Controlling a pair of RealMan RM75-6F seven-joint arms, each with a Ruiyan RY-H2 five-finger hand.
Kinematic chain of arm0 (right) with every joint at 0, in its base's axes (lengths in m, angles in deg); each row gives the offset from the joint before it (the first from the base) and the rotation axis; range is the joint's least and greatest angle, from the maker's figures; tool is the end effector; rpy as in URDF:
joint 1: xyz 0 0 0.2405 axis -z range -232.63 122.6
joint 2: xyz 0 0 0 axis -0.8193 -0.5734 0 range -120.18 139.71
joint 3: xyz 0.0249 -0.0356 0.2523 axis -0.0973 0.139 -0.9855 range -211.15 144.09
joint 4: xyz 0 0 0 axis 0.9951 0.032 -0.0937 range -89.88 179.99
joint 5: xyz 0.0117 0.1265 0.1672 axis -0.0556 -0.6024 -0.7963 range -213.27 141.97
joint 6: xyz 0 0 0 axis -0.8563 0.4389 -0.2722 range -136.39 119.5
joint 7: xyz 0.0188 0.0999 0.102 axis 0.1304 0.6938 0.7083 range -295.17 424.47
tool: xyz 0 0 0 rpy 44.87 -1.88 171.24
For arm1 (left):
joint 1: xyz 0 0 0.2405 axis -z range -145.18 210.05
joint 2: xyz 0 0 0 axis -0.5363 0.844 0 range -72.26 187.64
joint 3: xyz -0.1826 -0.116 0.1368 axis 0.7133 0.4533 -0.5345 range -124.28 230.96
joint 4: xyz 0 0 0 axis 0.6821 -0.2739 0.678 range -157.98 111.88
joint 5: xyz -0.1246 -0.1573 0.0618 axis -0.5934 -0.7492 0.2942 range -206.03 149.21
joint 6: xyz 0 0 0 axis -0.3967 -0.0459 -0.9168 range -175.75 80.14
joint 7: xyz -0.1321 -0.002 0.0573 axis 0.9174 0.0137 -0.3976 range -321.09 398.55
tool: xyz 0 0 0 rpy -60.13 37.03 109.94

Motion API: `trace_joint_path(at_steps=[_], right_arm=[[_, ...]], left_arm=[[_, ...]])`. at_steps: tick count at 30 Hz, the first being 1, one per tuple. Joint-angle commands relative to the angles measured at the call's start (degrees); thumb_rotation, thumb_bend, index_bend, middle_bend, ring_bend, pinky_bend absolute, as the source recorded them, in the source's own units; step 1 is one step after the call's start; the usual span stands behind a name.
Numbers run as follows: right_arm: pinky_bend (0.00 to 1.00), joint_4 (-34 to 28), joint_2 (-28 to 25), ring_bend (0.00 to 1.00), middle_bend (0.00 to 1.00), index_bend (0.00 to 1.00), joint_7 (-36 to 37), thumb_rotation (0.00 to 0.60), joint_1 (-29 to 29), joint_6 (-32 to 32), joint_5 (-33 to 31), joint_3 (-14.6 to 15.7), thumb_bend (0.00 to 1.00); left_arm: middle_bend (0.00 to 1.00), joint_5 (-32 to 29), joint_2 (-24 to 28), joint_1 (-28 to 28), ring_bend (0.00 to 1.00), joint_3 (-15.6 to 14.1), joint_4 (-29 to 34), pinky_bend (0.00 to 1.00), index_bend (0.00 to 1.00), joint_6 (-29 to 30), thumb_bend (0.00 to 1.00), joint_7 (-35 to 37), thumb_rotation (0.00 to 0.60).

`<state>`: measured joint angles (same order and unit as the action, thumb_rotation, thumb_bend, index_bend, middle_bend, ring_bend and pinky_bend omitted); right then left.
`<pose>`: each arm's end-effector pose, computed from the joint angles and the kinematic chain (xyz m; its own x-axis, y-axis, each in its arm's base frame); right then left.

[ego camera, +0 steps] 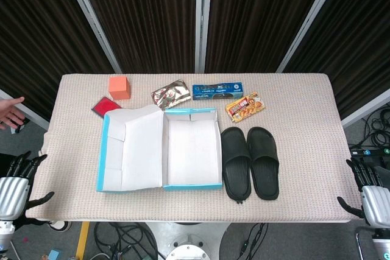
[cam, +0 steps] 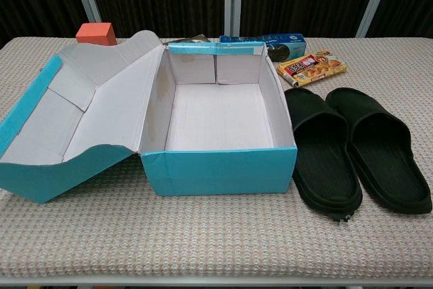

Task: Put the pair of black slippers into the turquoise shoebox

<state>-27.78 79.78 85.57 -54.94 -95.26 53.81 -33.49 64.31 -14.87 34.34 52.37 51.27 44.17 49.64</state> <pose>-0.3735 -0.1431 0.1550 0.2783 -0.0497 0.9592 -0.9595 0.0299 0.2800 -0.3464 0.1520 0.1395 0.3762 -0.0205 0.9263 0.9225 -0.0852 -0.3766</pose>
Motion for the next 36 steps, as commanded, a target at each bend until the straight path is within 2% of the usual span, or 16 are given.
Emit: trace_joint_path(at_steps=[1,14,24,32,36], right_arm=[[0.03,0.03,-0.01,0.00,0.03,0.00,0.03,0.600,-0.01,0.00,-0.01,-0.02,0.11],[0.03,-0.85,-0.92,0.00,0.03,0.00,0.53,0.600,0.21,-1.02,0.77,0.17,0.11],[0.03,-1.98,-1.85,0.00,0.03,0.00,0.76,0.600,-0.87,-0.22,0.84,-0.40,0.11],[0.04,-4.57,-4.38,0.00,0.03,0.00,-0.85,0.600,-5.09,5.08,1.38,-1.08,0.11],[0.05,-11.34,-7.65,0.00,0.03,0.00,-5.83,0.600,-8.89,10.77,-1.19,-3.11,0.11]], left_arm=[[0.19,0.04,0.02,0.01,0.04,0.00,0.09,0.10,0.12,0.03,0.00,-0.05,0.600],[0.19,0.96,1.18,-0.67,0.03,-0.64,2.19,0.10,0.12,1.17,0.00,-1.31,0.600],[0.19,1.08,2.09,-0.17,0.03,-1.05,3.85,0.10,0.12,-0.35,0.00,-1.74,0.600],[0.19,1.27,2.69,0.26,0.03,-1.26,4.95,0.10,0.12,-1.30,0.00,-2.65,0.600],[0.19,2.07,3.09,0.30,0.03,-1.49,5.03,0.10,0.12,-0.81,0.00,-2.20,0.600]])
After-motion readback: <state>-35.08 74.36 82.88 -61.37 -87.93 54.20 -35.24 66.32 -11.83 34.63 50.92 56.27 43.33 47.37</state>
